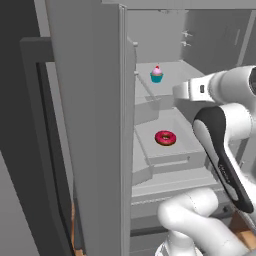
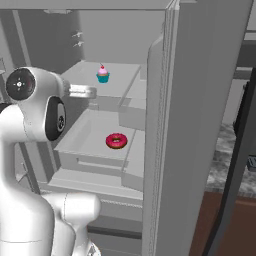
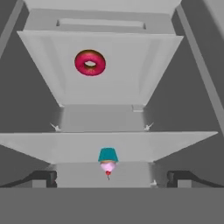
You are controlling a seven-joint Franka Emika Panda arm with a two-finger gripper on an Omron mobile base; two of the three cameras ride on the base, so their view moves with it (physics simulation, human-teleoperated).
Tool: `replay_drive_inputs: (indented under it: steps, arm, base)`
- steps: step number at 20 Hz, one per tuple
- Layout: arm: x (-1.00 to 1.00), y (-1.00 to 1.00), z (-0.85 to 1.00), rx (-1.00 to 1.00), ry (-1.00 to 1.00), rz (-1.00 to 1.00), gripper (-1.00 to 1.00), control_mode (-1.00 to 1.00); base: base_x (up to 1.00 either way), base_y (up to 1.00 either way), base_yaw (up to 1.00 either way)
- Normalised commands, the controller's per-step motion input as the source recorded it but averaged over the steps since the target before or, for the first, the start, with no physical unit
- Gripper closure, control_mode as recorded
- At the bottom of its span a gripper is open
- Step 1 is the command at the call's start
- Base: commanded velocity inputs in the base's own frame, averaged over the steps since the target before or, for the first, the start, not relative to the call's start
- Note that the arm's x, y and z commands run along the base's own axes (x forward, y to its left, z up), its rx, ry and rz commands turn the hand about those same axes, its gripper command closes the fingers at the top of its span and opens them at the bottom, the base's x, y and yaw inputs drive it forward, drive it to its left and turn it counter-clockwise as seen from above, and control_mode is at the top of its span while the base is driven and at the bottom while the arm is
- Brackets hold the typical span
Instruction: Take the cupcake and donut from the fridge and place them on the empty tray on the dining counter.
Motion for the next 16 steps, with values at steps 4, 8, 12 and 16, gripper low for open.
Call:
replay_drive_inputs:
  steps: [4,8,12,16]
  arm:
    - [0.51,0.30,0.13,-0.06,0.13,0.00,-1.00,-1.00]
    - [0.60,0.12,-0.02,-0.01,0.16,0.00,-1.00,-1.00]
    - [0.46,0.00,-0.05,0.00,0.16,0.00,-1.00,-1.00]
    - [0.41,0.00,-0.18,0.01,0.03,0.00,-1.00,-1.00]
  base:
    - [0.00,0.00,0.00]
    - [0.00,0.00,0.00]
    - [0.00,0.00,0.00]
    - [0.00,0.00,0.00]
